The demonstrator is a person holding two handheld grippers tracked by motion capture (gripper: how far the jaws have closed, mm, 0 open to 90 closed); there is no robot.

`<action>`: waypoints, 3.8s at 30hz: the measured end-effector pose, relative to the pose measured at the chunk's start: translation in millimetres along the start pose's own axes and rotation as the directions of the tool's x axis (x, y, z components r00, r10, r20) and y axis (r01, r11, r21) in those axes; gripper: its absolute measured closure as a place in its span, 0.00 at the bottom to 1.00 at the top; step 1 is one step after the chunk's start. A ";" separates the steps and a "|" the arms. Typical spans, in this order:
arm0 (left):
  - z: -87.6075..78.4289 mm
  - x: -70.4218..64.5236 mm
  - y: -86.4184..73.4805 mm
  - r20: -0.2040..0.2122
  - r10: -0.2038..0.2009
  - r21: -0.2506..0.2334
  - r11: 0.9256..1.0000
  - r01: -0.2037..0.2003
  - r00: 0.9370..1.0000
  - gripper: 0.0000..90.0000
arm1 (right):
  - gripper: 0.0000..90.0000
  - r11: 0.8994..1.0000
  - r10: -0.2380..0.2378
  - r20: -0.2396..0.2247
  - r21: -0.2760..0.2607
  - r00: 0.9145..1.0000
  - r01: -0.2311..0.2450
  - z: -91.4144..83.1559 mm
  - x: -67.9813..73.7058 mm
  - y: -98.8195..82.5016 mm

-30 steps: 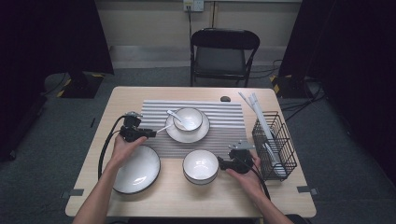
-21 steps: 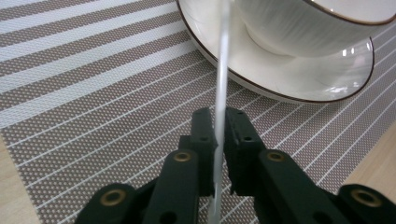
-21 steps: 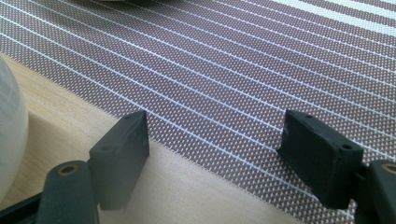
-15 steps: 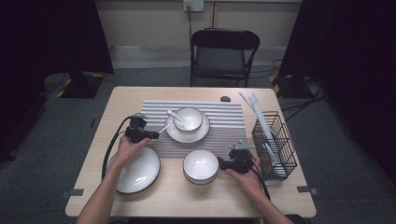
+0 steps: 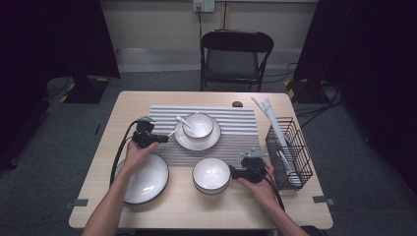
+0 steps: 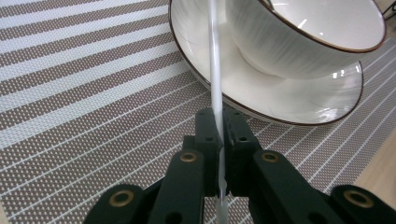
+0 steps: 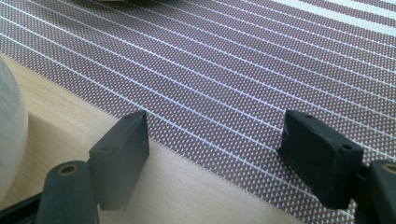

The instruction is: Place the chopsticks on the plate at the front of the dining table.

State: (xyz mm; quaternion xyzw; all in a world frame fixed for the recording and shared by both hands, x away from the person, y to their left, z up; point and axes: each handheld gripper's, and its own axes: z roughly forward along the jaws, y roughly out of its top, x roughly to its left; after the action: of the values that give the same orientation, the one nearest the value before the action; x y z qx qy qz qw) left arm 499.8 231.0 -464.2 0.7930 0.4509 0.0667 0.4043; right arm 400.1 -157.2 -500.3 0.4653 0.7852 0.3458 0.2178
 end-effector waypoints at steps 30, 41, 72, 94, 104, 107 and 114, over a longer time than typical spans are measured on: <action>-11.3 -9.5 0.9 -0.016 0.004 0.009 1.000 -0.004 1.000 0.70 | 0.26 1.000 0.001 0.001 0.000 1.000 -0.001 0.0 0.2 0.0; -5.5 -10.7 -5.9 -0.035 0.036 0.081 0.996 -0.033 0.999 0.85 | 0.26 1.000 0.002 0.004 0.000 1.000 -0.002 0.1 0.6 0.1; -2.6 -14.7 -1.6 0.008 0.008 0.002 1.000 -0.008 1.000 0.54 | 0.25 1.000 0.004 0.003 0.000 1.000 -0.004 0.2 0.5 0.1; -47.5 -49.9 -17.9 -0.006 0.123 -0.075 0.990 -0.123 0.992 0.31 | 0.32 0.999 0.025 0.007 0.030 1.000 -0.025 -1.2 2.4 6.5; -60.4 -63.1 -31.4 -0.022 0.151 -0.099 0.983 -0.152 0.988 0.31 | 0.38 0.999 0.042 -0.048 0.000 0.998 -0.042 -11.2 -0.1 18.1; -59.8 -64.8 -33.6 -0.026 0.167 -0.095 0.981 -0.168 0.986 0.31 | 0.40 0.999 0.047 -0.062 -0.017 0.997 -0.048 -15.7 -0.6 20.4; -63.3 -67.8 -38.4 -0.005 0.161 -0.122 0.980 -0.160 0.987 0.29 | 0.46 0.996 0.053 -0.095 -0.070 0.994 -0.059 -31.2 -3.5 33.8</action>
State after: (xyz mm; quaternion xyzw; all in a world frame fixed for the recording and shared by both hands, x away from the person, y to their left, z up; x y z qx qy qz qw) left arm 405.0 225.8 -431.6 0.8008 0.3797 0.1245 0.4461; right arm 400.6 -159.9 -454.3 0.4622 0.7680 0.4016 0.1879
